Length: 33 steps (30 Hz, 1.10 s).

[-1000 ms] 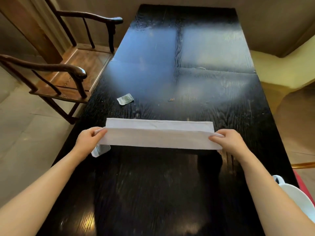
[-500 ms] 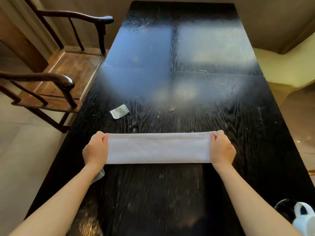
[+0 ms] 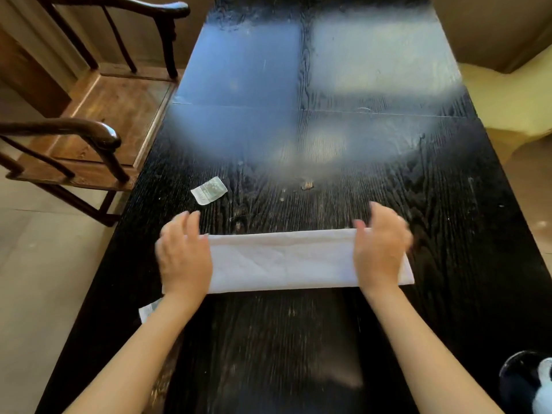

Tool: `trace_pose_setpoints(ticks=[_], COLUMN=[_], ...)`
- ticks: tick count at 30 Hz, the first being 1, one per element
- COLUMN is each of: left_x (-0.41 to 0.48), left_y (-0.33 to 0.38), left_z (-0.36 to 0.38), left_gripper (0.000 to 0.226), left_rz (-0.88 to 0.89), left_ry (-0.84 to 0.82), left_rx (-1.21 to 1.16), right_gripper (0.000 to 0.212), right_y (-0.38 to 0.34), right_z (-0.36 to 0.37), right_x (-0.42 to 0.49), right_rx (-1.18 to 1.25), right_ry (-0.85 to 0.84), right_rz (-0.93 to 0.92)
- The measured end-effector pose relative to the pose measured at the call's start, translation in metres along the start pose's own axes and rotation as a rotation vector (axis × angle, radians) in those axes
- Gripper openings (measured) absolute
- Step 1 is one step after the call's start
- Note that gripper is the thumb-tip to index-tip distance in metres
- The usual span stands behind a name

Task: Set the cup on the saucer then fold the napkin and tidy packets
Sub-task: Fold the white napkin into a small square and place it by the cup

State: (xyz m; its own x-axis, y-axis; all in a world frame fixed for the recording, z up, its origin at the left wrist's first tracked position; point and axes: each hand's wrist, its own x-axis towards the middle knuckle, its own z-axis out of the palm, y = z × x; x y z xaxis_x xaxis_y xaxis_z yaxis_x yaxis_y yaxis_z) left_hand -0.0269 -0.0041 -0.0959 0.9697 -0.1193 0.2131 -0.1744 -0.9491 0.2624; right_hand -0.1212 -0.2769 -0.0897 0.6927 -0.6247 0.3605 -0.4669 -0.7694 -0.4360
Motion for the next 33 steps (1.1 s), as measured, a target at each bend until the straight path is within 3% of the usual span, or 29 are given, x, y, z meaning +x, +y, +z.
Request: trace_pose_setpoints(ticks=[1, 3, 6, 13, 19, 23, 28, 33], left_x=[-0.004, -0.028, -0.049, -0.026, -0.009, -0.007, -0.003, 0.009], left_y=[0.016, 0.039, 0.029, -0.018, -0.047, -0.048, -0.061, -0.088], left_z=[0.004, 0.018, 0.037, 0.032, 0.024, 0.022, 0.008, -0.007], left_gripper=[0.038, 0.043, 0.051, 0.066, 0.078, 0.089, 0.087, 0.069], left_rz=[0.114, 0.345, 0.415, 0.463, 0.445, 0.46, 0.699, 0.924], left_ry=[-0.025, -0.15, -0.327, -0.44, -0.448, -0.463, -0.599, -0.507], left_rx=[-0.102, -0.14, 0.022, 0.151, 0.142, 0.085, 0.058, 0.158], right_gripper=[0.037, 0.042, 0.052, 0.057, 0.072, 0.076, 0.084, 0.082], right_y=[-0.022, -0.056, -0.063, -0.02, 0.048, 0.055, 0.066, 0.061], right_z=[0.008, 0.03, 0.049, 0.032, 0.002, -0.004, -0.027, -0.055], right_x=[-0.01, -0.044, -0.069, -0.053, -0.015, -0.012, -0.003, -0.008], right_rx=[0.125, 0.102, -0.095, -0.228, -0.321, -0.337, -0.148, -0.303], right_ry=[-0.08, -0.316, -0.558, -0.586, -0.598, -0.656, -0.763, -0.874], right_rz=[-0.16, -0.449, -0.535, -0.446, -0.286, -0.255, -0.348, -0.65])
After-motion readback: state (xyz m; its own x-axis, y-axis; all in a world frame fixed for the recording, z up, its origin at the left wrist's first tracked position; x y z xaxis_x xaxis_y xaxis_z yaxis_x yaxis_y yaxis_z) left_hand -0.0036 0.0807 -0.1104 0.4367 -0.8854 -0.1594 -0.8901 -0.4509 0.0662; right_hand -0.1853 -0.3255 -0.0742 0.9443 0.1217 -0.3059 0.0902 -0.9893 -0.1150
